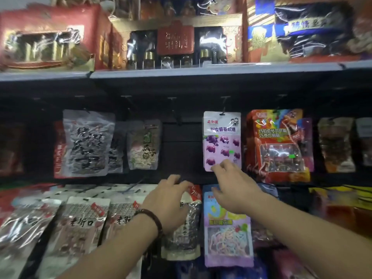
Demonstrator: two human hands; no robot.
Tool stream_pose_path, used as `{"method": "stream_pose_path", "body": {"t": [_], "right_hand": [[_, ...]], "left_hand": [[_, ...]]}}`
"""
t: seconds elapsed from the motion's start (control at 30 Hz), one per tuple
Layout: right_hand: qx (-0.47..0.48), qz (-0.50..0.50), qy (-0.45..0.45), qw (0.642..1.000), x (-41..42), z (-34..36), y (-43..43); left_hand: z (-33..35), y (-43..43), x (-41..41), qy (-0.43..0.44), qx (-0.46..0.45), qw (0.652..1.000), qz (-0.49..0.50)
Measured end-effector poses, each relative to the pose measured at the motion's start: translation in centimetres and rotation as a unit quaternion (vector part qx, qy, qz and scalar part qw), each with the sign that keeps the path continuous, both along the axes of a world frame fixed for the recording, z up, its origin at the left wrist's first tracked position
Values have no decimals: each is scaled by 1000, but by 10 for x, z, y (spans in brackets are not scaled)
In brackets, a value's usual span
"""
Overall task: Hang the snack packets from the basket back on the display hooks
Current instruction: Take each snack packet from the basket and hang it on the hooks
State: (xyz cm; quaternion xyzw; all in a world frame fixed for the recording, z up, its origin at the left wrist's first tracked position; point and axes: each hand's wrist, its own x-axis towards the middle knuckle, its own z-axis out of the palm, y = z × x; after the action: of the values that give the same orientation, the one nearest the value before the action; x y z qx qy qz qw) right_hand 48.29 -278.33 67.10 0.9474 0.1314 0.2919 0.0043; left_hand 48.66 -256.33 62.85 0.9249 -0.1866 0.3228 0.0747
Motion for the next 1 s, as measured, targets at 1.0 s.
{"method": "stream_pose_path", "body": {"t": [1.0], "right_hand": [[6, -35, -12, 999, 169, 91, -57]], "left_hand": [[105, -150, 194, -18, 95, 995, 25]]}}
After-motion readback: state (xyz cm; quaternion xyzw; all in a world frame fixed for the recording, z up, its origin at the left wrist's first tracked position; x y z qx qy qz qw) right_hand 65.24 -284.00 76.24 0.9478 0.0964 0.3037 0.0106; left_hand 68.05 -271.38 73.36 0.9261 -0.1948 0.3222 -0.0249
